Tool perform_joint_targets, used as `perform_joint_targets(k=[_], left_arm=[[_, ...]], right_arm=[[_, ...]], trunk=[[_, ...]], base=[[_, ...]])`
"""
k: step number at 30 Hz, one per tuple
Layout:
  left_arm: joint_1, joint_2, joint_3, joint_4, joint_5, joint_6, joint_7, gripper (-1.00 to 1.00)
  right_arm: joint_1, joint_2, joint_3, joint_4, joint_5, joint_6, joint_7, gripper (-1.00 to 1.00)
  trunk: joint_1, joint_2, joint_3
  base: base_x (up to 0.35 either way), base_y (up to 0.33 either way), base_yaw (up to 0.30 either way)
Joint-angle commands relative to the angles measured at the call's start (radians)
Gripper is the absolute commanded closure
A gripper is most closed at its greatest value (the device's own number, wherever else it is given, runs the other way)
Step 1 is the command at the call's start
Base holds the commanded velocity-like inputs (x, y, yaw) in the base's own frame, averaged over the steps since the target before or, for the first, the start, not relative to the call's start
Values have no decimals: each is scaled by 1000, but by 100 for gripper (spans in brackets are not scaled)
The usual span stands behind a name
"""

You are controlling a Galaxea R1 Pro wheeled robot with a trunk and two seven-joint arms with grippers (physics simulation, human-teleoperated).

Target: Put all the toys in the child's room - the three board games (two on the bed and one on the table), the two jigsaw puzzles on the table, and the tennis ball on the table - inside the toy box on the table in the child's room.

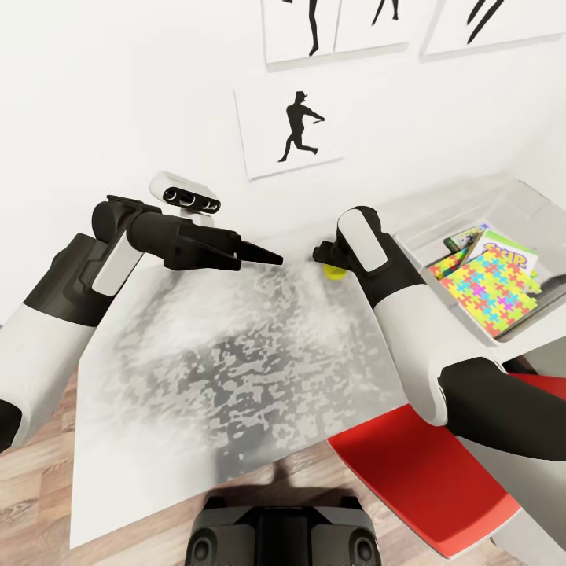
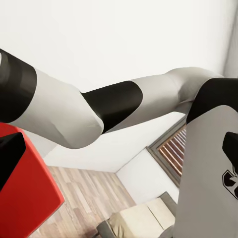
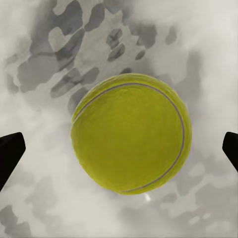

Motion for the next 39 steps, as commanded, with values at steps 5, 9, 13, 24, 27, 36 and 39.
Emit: perform_joint_targets(k=[5,9,13,24,27,36,39], left_arm=[[-1,1,-2,0,1,11,-4,-100],[-1,1,-3,0,1,11,-4,-100],[0,1,-3,0,1,11,-4,-100],[1,2,-3,0,1,11,-4,-100],[2,5,-3,0,0,11,-4,-100],[2,14,-4,0,-1,11,-4,-100],[2,14,-4,0,-1,11,-4,-100]], right_arm=[[-1,0,1,-1,-8,3,-10,-100],[-1,0,1,-1,-8,3,-10,-100],[-1,0,1,-5,-8,0,-10,-100],[-1,0,2,-42,-10,-13,-9,-100],[-1,0,1,-44,-10,-13,-9,-100],[-1,0,-1,-41,-10,-14,-10,-100],[-1,0,-1,-37,-10,-14,-9,-100]], trunk=[[1,-2,-9],[1,-2,-15],[1,-2,-20],[1,-2,-22],[1,-2,-22],[1,-2,-22],[1,-2,-22]], base=[[0,0,0],[0,0,0],[0,0,0],[0,0,0],[0,0,0],[0,0,0],[0,0,0]])
